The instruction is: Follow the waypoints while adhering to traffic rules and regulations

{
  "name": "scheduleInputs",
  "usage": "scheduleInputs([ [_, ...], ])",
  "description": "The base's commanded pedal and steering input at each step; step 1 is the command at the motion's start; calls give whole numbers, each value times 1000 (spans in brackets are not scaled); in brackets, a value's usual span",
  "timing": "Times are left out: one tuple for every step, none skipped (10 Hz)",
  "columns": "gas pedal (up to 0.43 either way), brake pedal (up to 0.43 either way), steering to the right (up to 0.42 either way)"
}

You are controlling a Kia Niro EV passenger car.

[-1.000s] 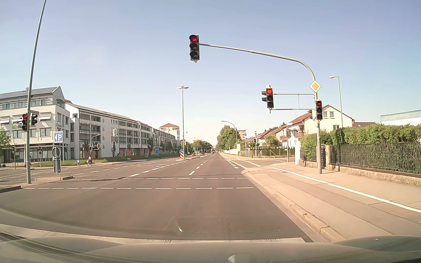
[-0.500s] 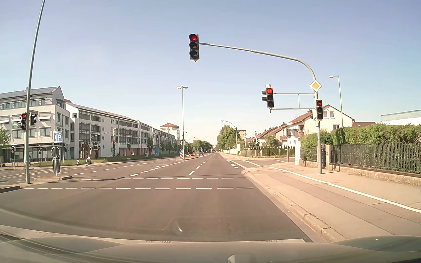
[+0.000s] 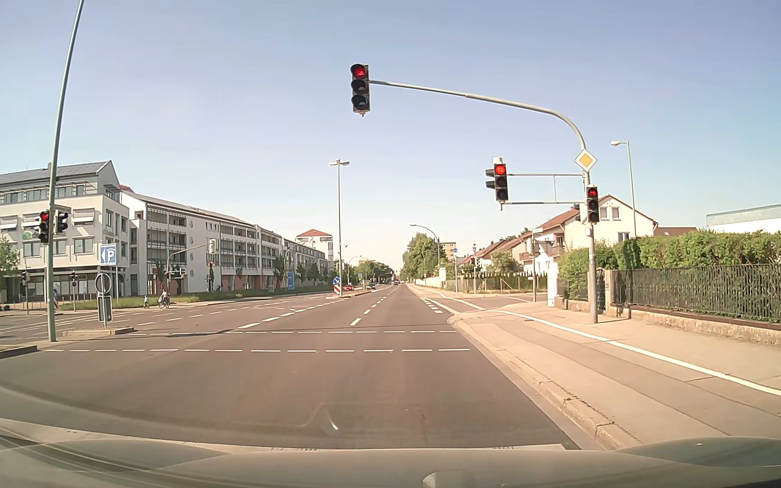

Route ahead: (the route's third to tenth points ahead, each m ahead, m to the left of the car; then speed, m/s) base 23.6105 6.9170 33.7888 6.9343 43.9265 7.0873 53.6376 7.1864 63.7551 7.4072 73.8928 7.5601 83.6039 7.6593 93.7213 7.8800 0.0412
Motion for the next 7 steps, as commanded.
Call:
scheduleInputs([
  [0,274,6],
  [0,274,6],
  [0,274,6],
  [0,280,6],
  [0,280,6],
  [0,280,6],
  [0,274,6],
])
